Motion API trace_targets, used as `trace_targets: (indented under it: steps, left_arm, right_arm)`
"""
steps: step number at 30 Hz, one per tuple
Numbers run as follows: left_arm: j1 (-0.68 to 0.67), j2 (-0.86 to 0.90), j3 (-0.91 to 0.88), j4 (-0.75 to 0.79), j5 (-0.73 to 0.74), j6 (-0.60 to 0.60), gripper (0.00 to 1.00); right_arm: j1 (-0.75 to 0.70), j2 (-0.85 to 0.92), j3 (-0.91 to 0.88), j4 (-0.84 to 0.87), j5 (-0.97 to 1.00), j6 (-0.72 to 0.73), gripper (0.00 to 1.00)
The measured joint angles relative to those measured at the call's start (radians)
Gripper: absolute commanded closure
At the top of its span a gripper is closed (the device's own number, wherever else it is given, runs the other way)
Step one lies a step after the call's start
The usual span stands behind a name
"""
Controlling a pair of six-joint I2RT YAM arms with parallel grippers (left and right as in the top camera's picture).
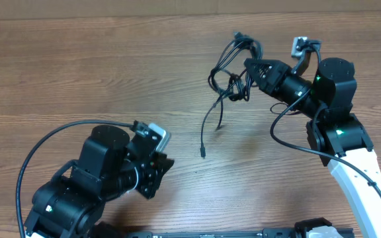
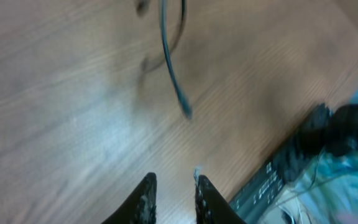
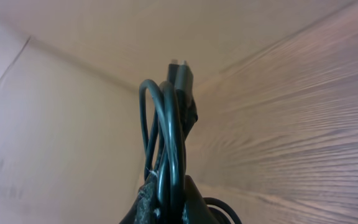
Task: Untangle cables
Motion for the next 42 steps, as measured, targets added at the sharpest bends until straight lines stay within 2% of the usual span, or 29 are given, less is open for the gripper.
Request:
trace_targets:
  steps: [2,5,11,17,24,28,30,32,33,34,36,38,39,40,42]
  left_arm:
    - [0.000,0.000,-0.001,0.061,-0.026,-0.056,0.71]
    - [0.000,0.000,-0.002,0.144,-0.045,-0.114,0.71]
    - [0.000,0.000,-0.002,0.225,-0.044,-0.145,0.76]
    - [0.000,0.001,-0.002,0.278,0.005,-0.058,0.65]
    - [0.000,0.071,-0.002,0.317,0.209,0.040,0.65]
    - [0.000,0.111,-0.002,0.330,0.259,0.062,0.65]
    - [0.000,0.114,-0.002,0.336,0.267,0.066,0.67]
    - [0.000,0.114,-0.002,0.349,0.274,0.076,0.74]
    - [0.000,0.114,-0.002,0.357,0.275,0.082,0.86]
    - [0.000,0.114,-0.002,0.365,0.276,0.085,0.96]
    - [0.000,0.114,-0.002,0.372,0.278,0.089,0.96]
    - [0.000,0.114,-0.002,0.373,0.281,0.091,0.96]
    - [0.000,0.114,-0.002,0.373,0.281,0.091,0.96]
    - [0.000,0.114,-0.003,0.373,0.281,0.091,0.96]
    - [0.000,0.114,-0.003,0.373,0.281,0.091,0.96]
  right_arm:
    - [0.000,0.000,0.000,0.002,-0.124,-0.080,0.96]
    - [0.001,0.000,0.000,0.002,-0.223,-0.119,0.96]
    - [0.001,0.000,0.000,0.005,-0.437,-0.146,0.91]
    - [0.001,0.000,0.000,0.009,-0.588,-0.149,0.91]
    - [0.037,0.000,0.000,0.013,-0.621,-0.134,0.91]
    - [0.047,0.000,0.000,0.014,-0.631,-0.130,0.91]
    - [0.047,0.000,0.000,0.014,-0.637,-0.130,0.91]
    - [0.047,0.000,0.000,0.015,-0.650,-0.129,0.90]
    - [0.047,0.000,0.000,0.014,-0.660,-0.129,0.90]
    - [0.047,0.000,0.000,0.014,-0.665,-0.130,0.87]
    - [0.047,0.000,0.000,0.014,-0.667,-0.126,0.83]
    - [0.047,0.000,0.000,0.014,-0.668,-0.123,0.68]
    - [0.047,0.000,0.000,0.016,-0.669,-0.126,0.66]
    - [0.047,0.000,0.000,0.016,-0.669,-0.124,0.58]
    - [0.047,0.000,0.000,0.017,-0.675,-0.124,0.16]
